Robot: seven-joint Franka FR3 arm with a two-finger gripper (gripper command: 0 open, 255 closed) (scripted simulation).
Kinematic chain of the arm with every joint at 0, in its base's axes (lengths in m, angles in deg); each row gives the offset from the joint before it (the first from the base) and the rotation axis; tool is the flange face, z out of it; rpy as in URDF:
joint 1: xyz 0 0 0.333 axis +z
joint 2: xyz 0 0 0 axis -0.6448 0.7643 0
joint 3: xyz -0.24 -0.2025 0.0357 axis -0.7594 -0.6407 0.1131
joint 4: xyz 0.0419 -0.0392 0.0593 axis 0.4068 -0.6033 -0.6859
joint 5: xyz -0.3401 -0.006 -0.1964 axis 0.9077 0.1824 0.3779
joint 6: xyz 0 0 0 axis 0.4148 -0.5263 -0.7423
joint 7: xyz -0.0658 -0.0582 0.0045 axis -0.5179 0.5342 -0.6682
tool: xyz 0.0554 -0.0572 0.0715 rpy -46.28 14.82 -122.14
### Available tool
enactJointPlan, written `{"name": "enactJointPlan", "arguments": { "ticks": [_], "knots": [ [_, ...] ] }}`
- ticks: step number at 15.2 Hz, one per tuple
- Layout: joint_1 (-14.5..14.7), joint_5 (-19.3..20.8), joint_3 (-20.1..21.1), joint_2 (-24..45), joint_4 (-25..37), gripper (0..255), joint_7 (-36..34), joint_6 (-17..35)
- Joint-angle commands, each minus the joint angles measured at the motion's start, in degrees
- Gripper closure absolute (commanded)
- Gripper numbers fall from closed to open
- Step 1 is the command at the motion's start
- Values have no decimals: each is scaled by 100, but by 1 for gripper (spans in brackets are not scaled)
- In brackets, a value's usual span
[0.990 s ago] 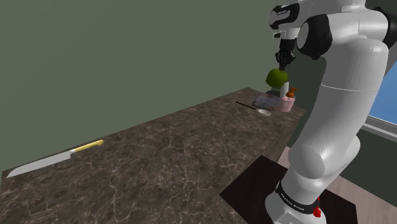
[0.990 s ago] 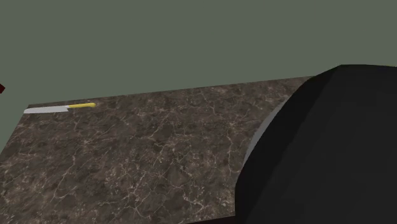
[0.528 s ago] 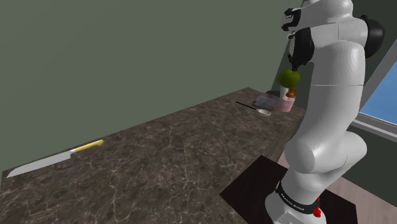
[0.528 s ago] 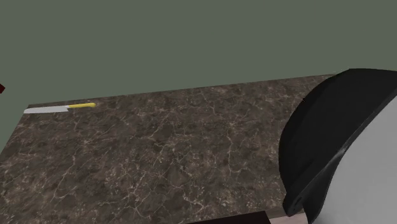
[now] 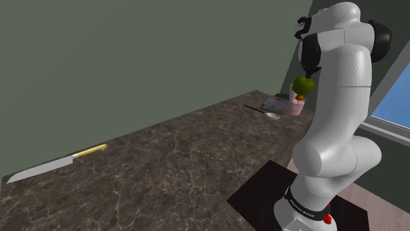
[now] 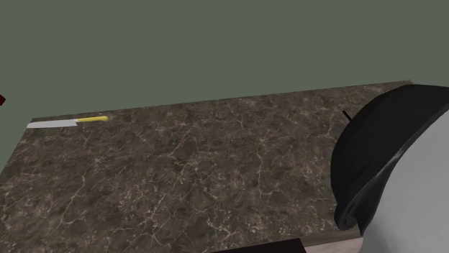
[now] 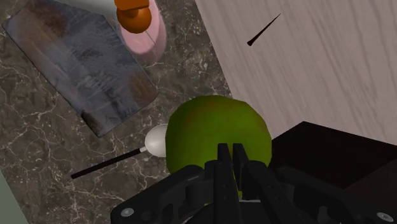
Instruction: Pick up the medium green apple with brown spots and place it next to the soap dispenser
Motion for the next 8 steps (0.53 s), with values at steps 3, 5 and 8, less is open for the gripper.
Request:
{"name": "enactJointPlan", "arguments": {
  "ticks": [3, 5, 8],
  "knots": [
    [90, 33, 2, -53, -373, 255, -37, 323],
    [124, 42, 5, -67, -552, 255, -50, 484],
    [164, 46, 12, -76, -800, 255, -65, 719]
  ]
}}
